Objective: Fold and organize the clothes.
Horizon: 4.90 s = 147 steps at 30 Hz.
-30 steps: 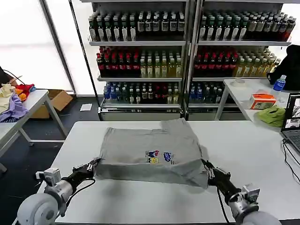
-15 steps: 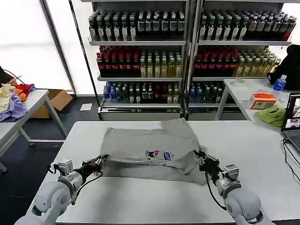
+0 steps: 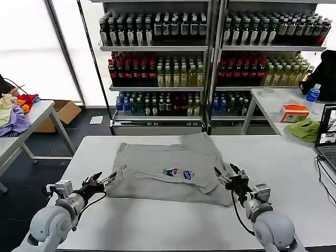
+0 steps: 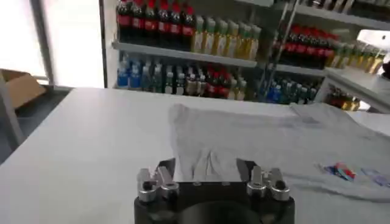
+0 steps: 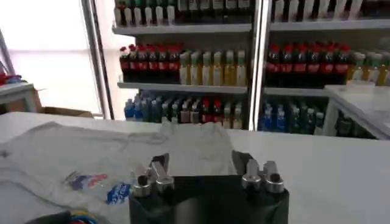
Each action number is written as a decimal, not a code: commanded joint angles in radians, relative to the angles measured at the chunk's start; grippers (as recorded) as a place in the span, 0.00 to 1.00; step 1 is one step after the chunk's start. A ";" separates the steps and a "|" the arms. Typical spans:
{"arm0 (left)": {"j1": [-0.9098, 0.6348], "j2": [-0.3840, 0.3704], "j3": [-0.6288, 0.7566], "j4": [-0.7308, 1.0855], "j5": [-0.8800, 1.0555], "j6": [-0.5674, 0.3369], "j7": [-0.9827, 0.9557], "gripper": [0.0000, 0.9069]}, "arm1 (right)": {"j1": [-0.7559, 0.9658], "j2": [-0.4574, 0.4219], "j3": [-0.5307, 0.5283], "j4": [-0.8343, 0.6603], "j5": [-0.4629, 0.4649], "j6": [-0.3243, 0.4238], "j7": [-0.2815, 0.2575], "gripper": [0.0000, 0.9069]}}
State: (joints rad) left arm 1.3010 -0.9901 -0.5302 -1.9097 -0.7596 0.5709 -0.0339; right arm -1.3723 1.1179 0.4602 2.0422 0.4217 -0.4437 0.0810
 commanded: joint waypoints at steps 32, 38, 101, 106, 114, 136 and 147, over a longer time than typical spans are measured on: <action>0.088 -0.117 0.012 0.022 0.064 -0.059 0.056 0.01 | -0.135 0.035 -0.002 0.017 0.046 -0.065 0.042 0.00; 0.173 -0.147 -0.028 -0.040 0.062 -0.058 0.039 0.01 | -0.159 -0.032 0.020 0.037 0.057 -0.064 -0.016 0.00; -0.481 0.057 0.241 0.498 0.119 -0.037 0.248 1.00 | 0.823 0.037 -0.323 -0.846 0.064 -0.045 -0.368 1.00; -0.481 0.040 0.256 0.506 0.148 -0.034 0.245 1.00 | 0.844 0.070 -0.329 -0.888 0.077 -0.043 -0.361 1.00; -0.484 0.008 0.253 0.522 0.160 -0.018 0.241 1.00 | 0.888 0.099 -0.357 -0.971 0.073 -0.044 -0.325 1.00; -0.311 0.020 0.240 0.403 0.144 -0.011 0.243 0.03 | 0.892 0.136 -0.413 -1.024 0.087 -0.047 -0.257 0.00; -0.360 0.019 0.230 0.449 0.121 -0.047 0.222 0.03 | 0.853 0.120 -0.386 -0.963 0.134 -0.042 -0.263 0.00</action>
State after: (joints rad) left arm 0.9484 -0.9784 -0.3062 -1.4811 -0.6232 0.5370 0.2014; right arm -0.5117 1.2365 0.0775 1.0620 0.5369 -0.4832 -0.1908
